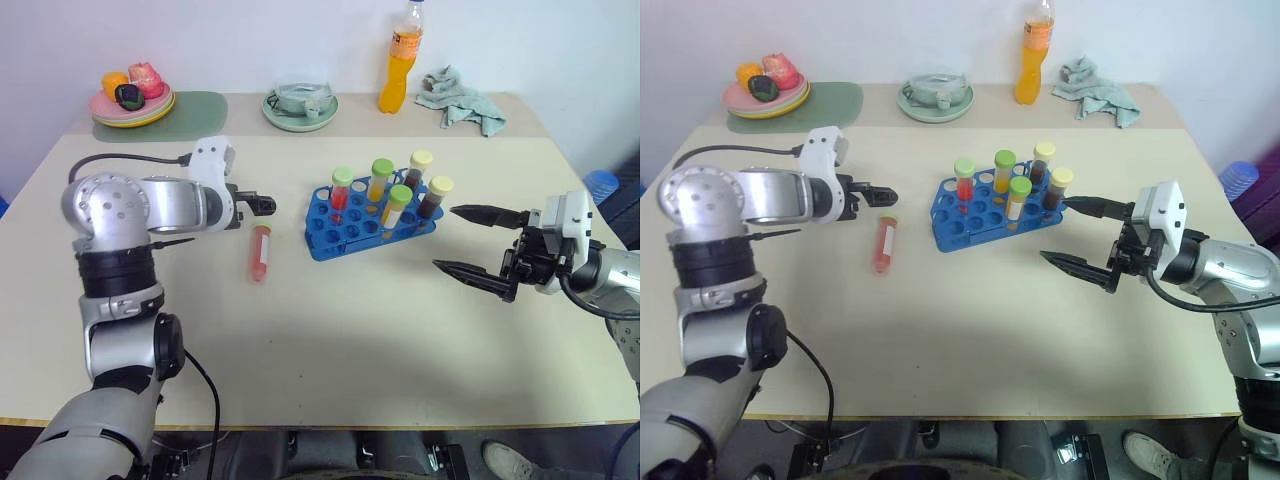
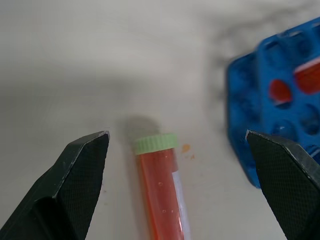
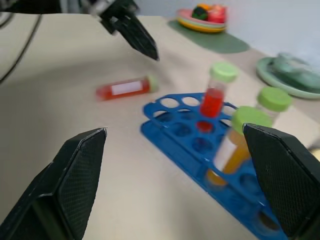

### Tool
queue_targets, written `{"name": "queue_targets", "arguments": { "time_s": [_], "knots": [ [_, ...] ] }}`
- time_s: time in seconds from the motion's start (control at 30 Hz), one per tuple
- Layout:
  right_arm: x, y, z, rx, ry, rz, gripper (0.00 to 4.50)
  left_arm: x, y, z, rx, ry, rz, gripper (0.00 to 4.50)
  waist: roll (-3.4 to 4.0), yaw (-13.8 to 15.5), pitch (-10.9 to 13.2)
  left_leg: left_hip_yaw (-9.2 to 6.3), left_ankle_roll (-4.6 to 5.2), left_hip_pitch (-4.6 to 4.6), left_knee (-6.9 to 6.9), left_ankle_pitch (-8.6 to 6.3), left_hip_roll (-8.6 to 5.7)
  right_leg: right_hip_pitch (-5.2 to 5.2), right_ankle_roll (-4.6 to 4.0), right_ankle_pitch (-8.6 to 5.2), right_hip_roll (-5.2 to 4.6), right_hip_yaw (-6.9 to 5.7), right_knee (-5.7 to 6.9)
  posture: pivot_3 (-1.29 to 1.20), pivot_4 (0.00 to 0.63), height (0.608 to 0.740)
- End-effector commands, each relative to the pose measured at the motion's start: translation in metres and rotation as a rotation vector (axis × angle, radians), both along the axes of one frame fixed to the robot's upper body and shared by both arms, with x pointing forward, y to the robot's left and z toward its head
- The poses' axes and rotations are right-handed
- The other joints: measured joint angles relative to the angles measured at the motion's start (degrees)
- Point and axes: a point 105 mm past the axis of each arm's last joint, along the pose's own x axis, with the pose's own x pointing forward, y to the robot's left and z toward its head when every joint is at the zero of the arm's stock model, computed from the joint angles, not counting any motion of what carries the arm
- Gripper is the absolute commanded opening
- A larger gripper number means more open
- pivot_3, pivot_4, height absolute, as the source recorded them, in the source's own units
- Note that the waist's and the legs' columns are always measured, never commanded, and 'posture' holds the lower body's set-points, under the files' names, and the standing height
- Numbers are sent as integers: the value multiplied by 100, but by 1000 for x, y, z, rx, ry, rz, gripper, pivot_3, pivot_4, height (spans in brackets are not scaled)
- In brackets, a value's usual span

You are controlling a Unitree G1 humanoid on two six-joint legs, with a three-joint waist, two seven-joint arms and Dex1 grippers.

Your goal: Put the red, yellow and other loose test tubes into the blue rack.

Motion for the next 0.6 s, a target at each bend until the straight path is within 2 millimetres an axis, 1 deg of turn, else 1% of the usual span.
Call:
{"name": "queue_targets", "arguments": {
  "time_s": [0.03, 0.2, 0.33, 0.37, 0.6],
  "knots": [
    [-3, 6, 11, -35, -33, 38, 4458, 6, -7, 2, 31, 37, 8, 4500, -7, -5, 4, 0, -1, -2, 0, 0, 0, -2, 0, 0, 0, 0, 0, 0, 150, 740],
    [0, 9, 16, -44, -58, 41, 4458, 11, -12, -10, 48, 164, 32, 4500, -8, -24, 5, 0, -4, -16, 2, 2, 0, -18, 1, 1, 0, 0, 2, 0, 150, 740],
    [-1, 10, 17, -42, -63, 37, 4458, 12, -22, -14, 1, 305, 28, 4500, -10, -14, 6, 0, -22, -29, 3, 13, 0, -30, 2, 1, 0, -1, 3, 0, 150, 740],
    [-1, 10, 17, -42, -64, 36, 4458, 12, -23, -15, 4, 332, 38, 4500, -12, -8, 7, 0, -38, -35, 6, 23, -1, -34, 3, 2, 0, -2, 4, 0, 150, 740],
    [-3, 8, 15, -29, -72, 10, 4458, 9, -21, -17, 56, 477, 108, 4500, -22, -23, 13, 1, -39, -37, 6, 23, -4, -35, 6, 3, -2, -2, 3, 0, 150, 740]
  ]
}}
